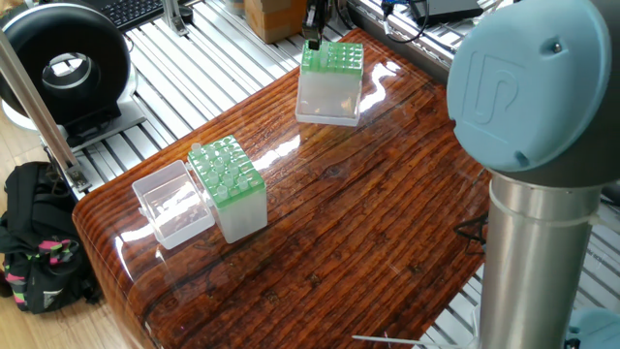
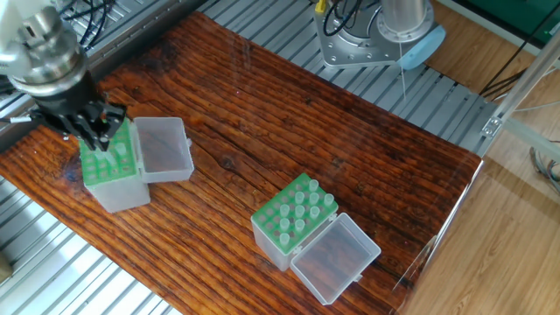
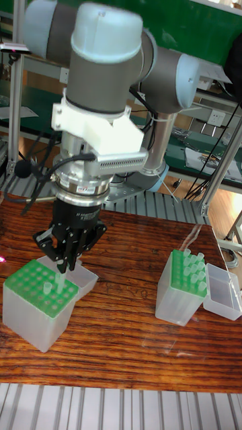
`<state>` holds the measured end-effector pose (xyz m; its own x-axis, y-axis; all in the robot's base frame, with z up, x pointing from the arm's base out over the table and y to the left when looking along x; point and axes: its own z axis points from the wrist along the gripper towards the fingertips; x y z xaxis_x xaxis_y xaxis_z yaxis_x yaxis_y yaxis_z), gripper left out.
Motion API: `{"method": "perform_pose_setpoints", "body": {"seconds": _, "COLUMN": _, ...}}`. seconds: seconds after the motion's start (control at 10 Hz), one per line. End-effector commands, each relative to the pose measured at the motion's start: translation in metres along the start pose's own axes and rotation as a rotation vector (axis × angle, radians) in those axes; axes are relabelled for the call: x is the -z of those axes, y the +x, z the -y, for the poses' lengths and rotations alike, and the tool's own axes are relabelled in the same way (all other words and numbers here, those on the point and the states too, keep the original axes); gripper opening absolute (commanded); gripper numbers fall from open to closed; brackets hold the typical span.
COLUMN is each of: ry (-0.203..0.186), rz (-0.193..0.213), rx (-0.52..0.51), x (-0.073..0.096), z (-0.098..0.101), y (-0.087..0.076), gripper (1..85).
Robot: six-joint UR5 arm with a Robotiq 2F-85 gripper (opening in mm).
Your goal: Transfer all large pipette tips from one holder to another
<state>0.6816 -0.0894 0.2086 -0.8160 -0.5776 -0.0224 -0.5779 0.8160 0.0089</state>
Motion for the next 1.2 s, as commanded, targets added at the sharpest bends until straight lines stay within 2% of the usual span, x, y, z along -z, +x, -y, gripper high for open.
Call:
{"method": "perform_pose_setpoints", "body": {"seconds": 0.0, "ry": -0.019, "rz": 0.004, "rx": 0.013, "x": 0.042, "z": -0.006, "y": -0.012, "gripper": 1.0}}
{"method": "perform_pose_setpoints", "body": {"seconds": 0.2, "ry": -0.009, "rz": -0.009, "rx": 0.003, "x": 0.067, "z": -0.009, "y": -0.017, "gripper": 1.0}}
{"method": "perform_pose_setpoints", "body": {"seconds": 0.3, "ry": -0.009, "rz": -0.014, "rx": -0.003, "x": 0.075, "z": -0.010, "y": -0.020, "gripper": 1.0}}
{"method": "perform_pose_setpoints", "body": {"seconds": 0.7, "ry": -0.005, "rz": -0.026, "rx": -0.026, "x": 0.097, "z": -0.020, "y": -0.025, "gripper": 1.0}}
{"method": "perform_pose_setpoints", "body": {"seconds": 0.9, "ry": 0.011, "rz": -0.026, "rx": -0.032, "x": 0.105, "z": -0.030, "y": -0.018, "gripper": 1.0}}
{"method": "perform_pose_setpoints", "body": {"seconds": 1.0, "ry": 0.008, "rz": -0.011, "rx": -0.035, "x": 0.107, "z": -0.037, "y": -0.017, "gripper": 1.0}}
{"method": "perform_pose_setpoints", "body": {"seconds": 1.1, "ry": -0.024, "rz": 0.004, "rx": -0.051, "x": 0.108, "z": -0.050, "y": -0.019, "gripper": 1.0}}
